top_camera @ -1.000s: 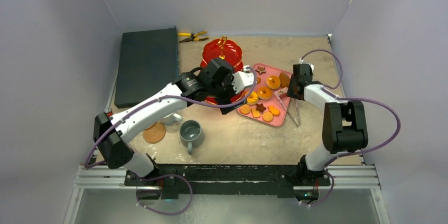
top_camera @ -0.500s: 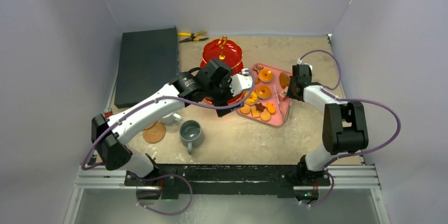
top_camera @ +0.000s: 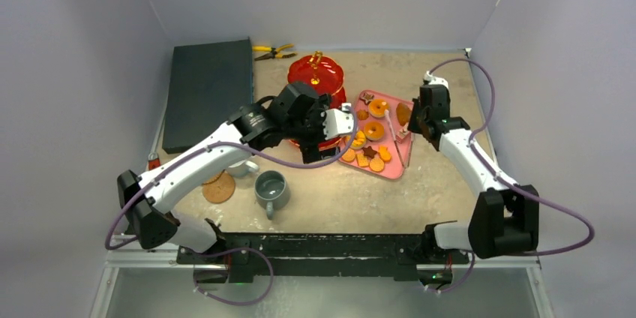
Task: Serve the afternoon tea
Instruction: Pick up the clamp from the tray.
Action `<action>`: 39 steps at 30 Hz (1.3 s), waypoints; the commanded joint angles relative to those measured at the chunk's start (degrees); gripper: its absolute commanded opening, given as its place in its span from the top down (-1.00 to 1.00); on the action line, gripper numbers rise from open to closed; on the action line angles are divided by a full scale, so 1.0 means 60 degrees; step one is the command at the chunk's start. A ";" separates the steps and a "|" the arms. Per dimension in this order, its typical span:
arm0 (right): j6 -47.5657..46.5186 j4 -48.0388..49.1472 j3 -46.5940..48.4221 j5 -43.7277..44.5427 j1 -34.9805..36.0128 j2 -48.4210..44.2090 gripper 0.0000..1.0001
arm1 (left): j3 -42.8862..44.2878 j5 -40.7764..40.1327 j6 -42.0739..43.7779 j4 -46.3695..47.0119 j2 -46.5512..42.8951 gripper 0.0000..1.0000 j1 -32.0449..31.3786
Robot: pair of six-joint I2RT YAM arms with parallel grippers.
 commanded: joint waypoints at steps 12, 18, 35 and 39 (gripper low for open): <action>-0.1103 -0.2780 0.3957 -0.1626 0.3846 -0.0361 1.00 | -0.0519 0.1699 0.8028 0.0822 -0.1646 -0.92 -0.0136; -0.1429 -0.3452 0.4403 -0.2074 0.4686 -0.0632 1.00 | -0.0532 0.1468 0.8126 0.1031 -0.1272 -0.52 -0.0215; -0.2414 -0.4671 0.6711 -0.1525 0.6134 0.0485 1.00 | 0.1600 0.1513 0.6869 -0.2634 0.0043 1.00 -0.0367; -0.2441 -0.4411 0.7279 -0.1917 0.6166 0.0506 0.53 | 0.1797 0.1898 0.5769 -0.2451 -0.0135 1.00 -0.0370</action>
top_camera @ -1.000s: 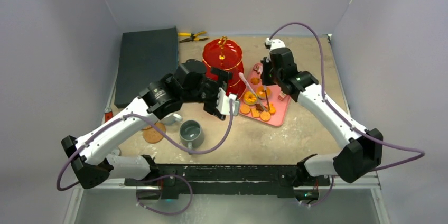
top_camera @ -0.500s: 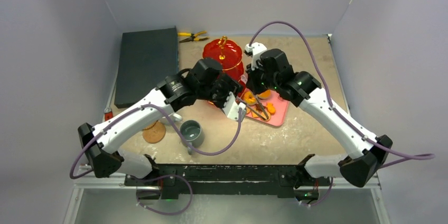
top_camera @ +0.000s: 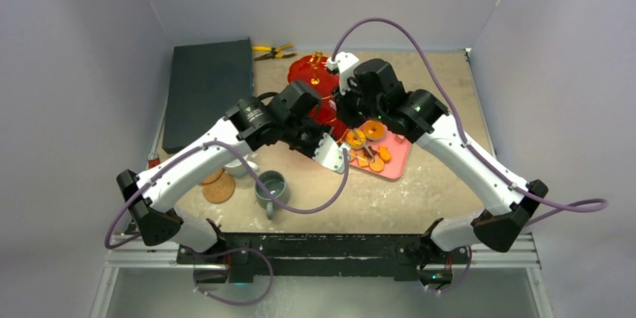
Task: Serve the afternoon tea
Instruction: Pick up the clamp from the tray.
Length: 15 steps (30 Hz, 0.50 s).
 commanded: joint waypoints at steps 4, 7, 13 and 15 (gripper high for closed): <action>0.0209 0.0701 0.1234 -0.1133 -0.0008 -0.0555 -0.33 | 0.0330 0.1095 -0.2955 0.1127 -0.0670 1.00 -0.0021; 0.0290 0.1214 0.1435 -0.1261 -0.0011 -0.1010 -0.75 | -0.0074 0.1549 -0.4813 0.2480 -0.1304 1.00 0.0120; 0.0505 0.2406 0.0764 -0.1453 -0.0051 -0.2475 -0.97 | -0.0560 0.2335 -0.7875 0.4177 -0.2290 1.00 0.0933; 0.0628 0.2794 0.0460 -0.1441 -0.0051 -0.2925 -0.97 | -0.0600 0.2824 -0.8769 0.4527 -0.2472 1.00 0.1388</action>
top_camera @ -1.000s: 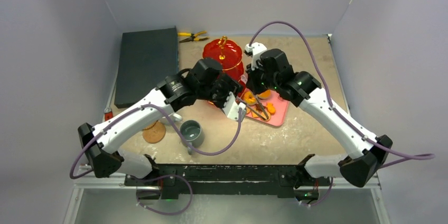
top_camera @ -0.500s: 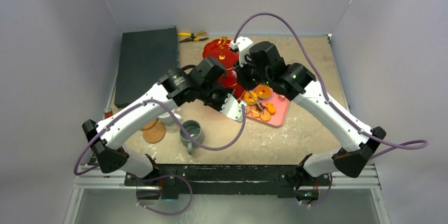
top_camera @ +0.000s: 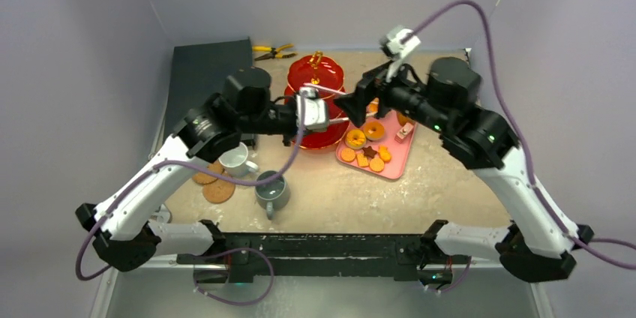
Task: Serve the afternoon tea
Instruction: Pick up the clamp from the tray.
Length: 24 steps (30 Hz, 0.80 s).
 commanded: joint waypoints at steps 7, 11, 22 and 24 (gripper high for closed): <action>0.0231 0.2444 -0.1185 -0.1165 -0.0019 -0.2351 -0.98 | -0.0183 0.2663 -0.5686 0.2684 -0.0995 1.00 0.1587; 0.0073 0.2576 -0.1071 -0.2559 -0.0022 -0.2364 -0.97 | -0.0086 0.3671 -0.7038 0.3471 -0.1010 1.00 0.1737; 0.0010 0.3871 -0.2006 -0.3762 -0.0042 -0.2709 -0.98 | -0.0167 0.5015 -0.9163 0.5119 -0.1037 1.00 0.1971; 0.0118 0.4070 -0.2000 -0.4281 -0.0030 -0.2538 -0.98 | -0.0201 0.5049 -0.9171 0.5161 -0.1082 1.00 0.1982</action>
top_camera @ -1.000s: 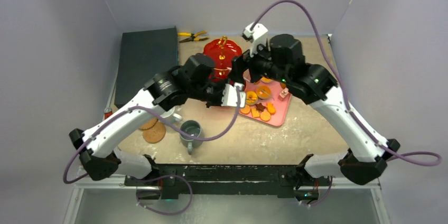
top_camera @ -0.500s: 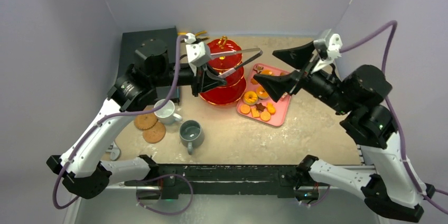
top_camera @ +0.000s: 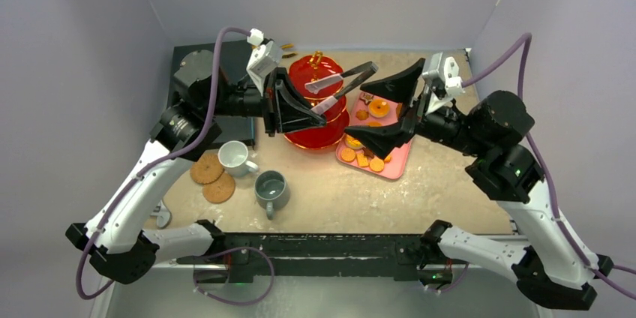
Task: Serve the afternoon tea
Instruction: Pick up the clamp from the tray.
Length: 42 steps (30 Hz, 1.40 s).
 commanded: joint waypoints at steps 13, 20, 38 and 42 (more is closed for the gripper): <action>0.0852 0.2195 0.0223 -0.3193 -0.0454 0.1588 -0.97 | -0.0249 0.0339 0.0414 0.0172 -0.0423 1.00 0.0371; 0.1782 0.3058 0.0078 -0.4139 -0.1064 0.1983 -0.96 | -0.0382 0.0060 0.1421 -0.0476 -0.0413 1.00 0.0420; 0.1688 0.3776 -0.1094 -0.4610 -0.2428 0.1692 -0.97 | -0.0397 0.0244 0.1382 -0.0443 -0.0299 1.00 0.0622; 0.2363 0.5126 -0.0945 -0.5132 -0.2428 0.1951 -0.97 | -0.0382 0.0080 0.1266 -0.0364 -0.0291 1.00 0.0646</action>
